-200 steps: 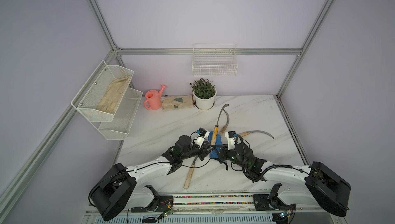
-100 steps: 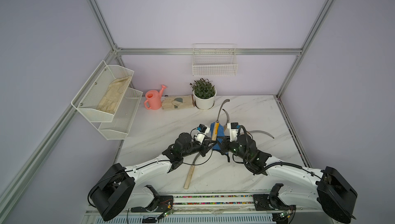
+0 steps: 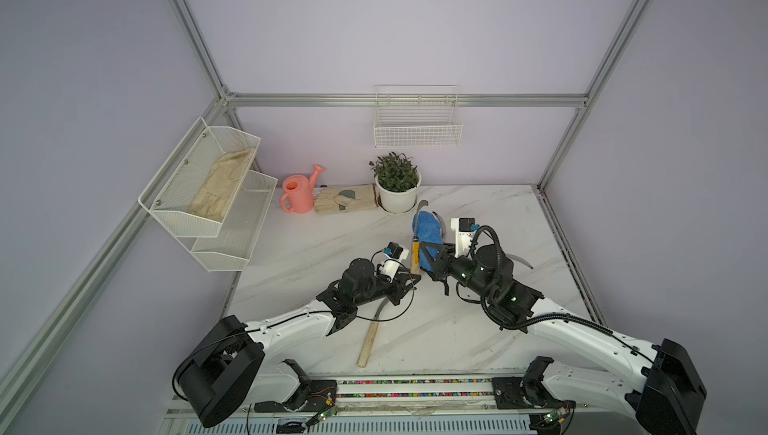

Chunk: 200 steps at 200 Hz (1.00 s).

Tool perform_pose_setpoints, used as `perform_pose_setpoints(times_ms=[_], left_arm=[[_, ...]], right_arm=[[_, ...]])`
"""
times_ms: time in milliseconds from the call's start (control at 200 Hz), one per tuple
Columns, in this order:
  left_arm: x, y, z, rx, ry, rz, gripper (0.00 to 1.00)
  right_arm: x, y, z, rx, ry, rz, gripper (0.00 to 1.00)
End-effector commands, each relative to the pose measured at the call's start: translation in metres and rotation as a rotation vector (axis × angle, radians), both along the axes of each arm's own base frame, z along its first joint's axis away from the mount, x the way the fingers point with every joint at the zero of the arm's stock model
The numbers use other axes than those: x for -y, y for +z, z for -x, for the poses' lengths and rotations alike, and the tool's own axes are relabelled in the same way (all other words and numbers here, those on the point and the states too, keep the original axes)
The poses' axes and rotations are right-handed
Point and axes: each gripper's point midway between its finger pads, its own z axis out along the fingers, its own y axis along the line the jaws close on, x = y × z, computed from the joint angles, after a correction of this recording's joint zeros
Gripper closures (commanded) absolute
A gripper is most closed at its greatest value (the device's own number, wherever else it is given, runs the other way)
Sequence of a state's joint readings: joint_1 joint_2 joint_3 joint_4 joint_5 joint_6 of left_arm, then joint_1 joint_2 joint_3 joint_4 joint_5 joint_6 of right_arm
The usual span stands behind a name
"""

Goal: Wipe small sickles with rags
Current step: Wipe the small sickle.

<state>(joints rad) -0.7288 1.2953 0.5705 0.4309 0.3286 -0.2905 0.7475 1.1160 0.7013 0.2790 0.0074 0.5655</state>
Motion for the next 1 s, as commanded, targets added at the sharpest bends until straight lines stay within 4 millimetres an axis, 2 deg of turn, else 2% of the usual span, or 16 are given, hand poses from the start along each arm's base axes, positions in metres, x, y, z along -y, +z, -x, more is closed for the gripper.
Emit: perform_pose_setpoints(times_ms=[0, 230, 370, 500, 750, 855, 935, 995], left_arm=[[0.005, 0.015, -0.001, 0.045, -0.014, 0.013, 1.00], [0.001, 0.015, -0.004, 0.054, 0.015, 0.009, 1.00], [0.001, 0.014, -0.005, 0.056, 0.020, 0.005, 1.00], [0.002, 0.014, -0.005, 0.054, 0.019, 0.003, 1.00], [0.000, 0.009, -0.010, 0.071, 0.060, -0.044, 1.00], [0.003, 0.009, -0.008, 0.078, 0.055, -0.052, 1.00], [0.003, 0.009, -0.007, 0.081, 0.055, -0.054, 1.00], [0.003, 0.010, -0.007, 0.084, 0.057, -0.053, 1.00]], right_arm=[[-0.002, -0.012, 0.008, -0.006, 0.029, 0.001, 1.00], [-0.005, -0.077, 0.018, -0.140, 0.064, 0.007, 1.00], [-0.008, -0.092, 0.027, -0.173, 0.101, -0.020, 1.00], [-0.008, -0.074, 0.029, -0.140, 0.110, -0.039, 1.00], [-0.001, -0.008, 0.026, -0.042, 0.079, -0.078, 1.00], [0.001, 0.014, 0.023, -0.005, 0.063, -0.077, 1.00], [0.003, 0.019, 0.019, 0.002, 0.041, -0.069, 1.00], [0.005, 0.016, 0.016, -0.003, 0.021, -0.052, 1.00]])
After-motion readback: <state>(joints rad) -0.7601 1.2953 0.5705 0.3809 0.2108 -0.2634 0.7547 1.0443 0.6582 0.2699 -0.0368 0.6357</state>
